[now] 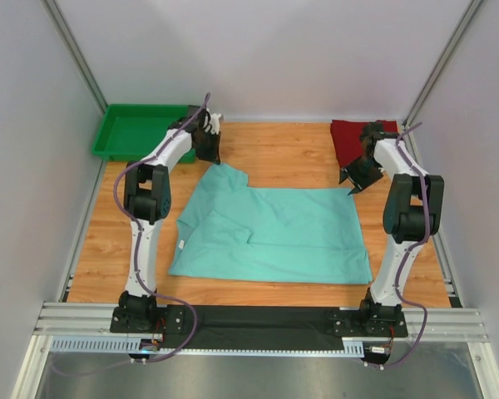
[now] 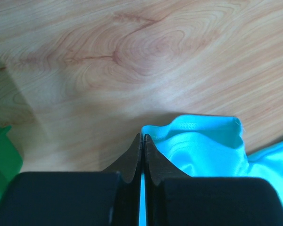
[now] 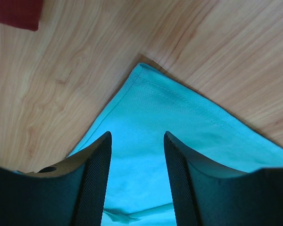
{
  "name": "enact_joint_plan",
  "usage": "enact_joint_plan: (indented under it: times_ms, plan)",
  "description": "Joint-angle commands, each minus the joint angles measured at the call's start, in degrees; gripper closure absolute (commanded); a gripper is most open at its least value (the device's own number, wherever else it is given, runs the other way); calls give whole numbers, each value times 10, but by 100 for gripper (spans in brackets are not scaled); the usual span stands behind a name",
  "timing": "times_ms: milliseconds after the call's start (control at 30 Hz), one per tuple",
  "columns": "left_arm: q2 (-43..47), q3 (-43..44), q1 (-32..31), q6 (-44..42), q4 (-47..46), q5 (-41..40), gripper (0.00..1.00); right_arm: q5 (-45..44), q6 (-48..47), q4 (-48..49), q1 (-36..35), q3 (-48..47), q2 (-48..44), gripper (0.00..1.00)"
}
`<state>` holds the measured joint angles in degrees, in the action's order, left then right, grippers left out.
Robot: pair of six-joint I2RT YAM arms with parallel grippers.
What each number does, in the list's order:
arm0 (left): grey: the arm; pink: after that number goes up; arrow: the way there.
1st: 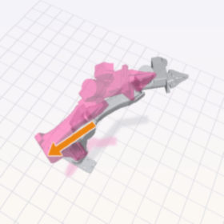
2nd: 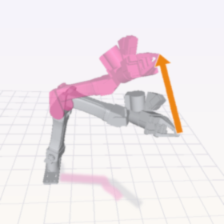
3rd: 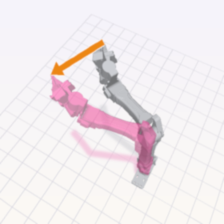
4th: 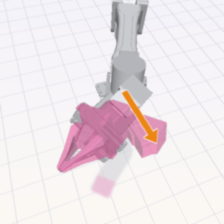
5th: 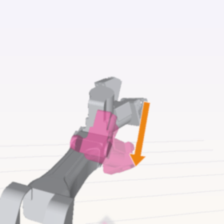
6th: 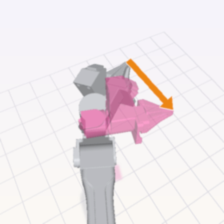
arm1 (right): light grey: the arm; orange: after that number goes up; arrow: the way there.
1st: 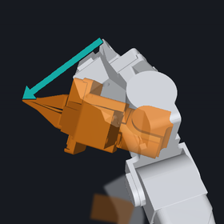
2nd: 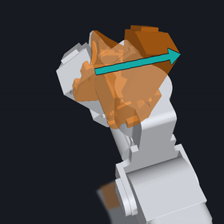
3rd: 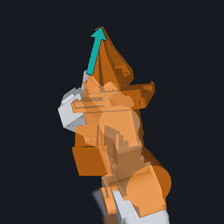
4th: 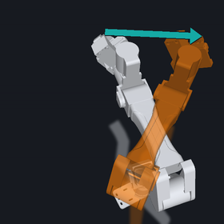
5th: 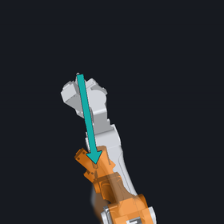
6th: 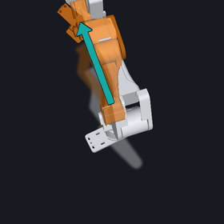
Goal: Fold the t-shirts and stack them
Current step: Fold the tshirt
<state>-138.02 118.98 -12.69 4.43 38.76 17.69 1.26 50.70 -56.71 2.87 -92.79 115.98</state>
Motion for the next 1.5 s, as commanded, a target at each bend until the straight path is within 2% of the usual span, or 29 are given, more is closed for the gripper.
enact_joint_plan:
  times_ms: [0,100,333,633,1000,1167,1367,1467]
  plan:
    - [69,-8,-2,7,-8,18,99,-41,96,-41,-13,-51,15,50]
    - [82,-21,-3,6,-10,22,99,-78,153,-59,-21,-67,23,50]
    - [109,-52,-10,18,-27,30,100,-89,221,-88,-24,-86,49,50]
    - [122,-60,-15,24,-33,36,100,-92,247,-93,-26,-109,85,59]
    - [147,-71,-15,24,-30,38,100,-92,266,-106,-26,-157,134,61]
    - [158,-74,-15,24,-28,37,100,-69,274,-98,-26,-159,156,70]
    - [169,-76,-15,26,-25,37,100,-69,275,-100,-26,-151,159,72]
    - [173,-77,-16,29,-23,33,100,-59,275,-96,-26,-146,166,81]
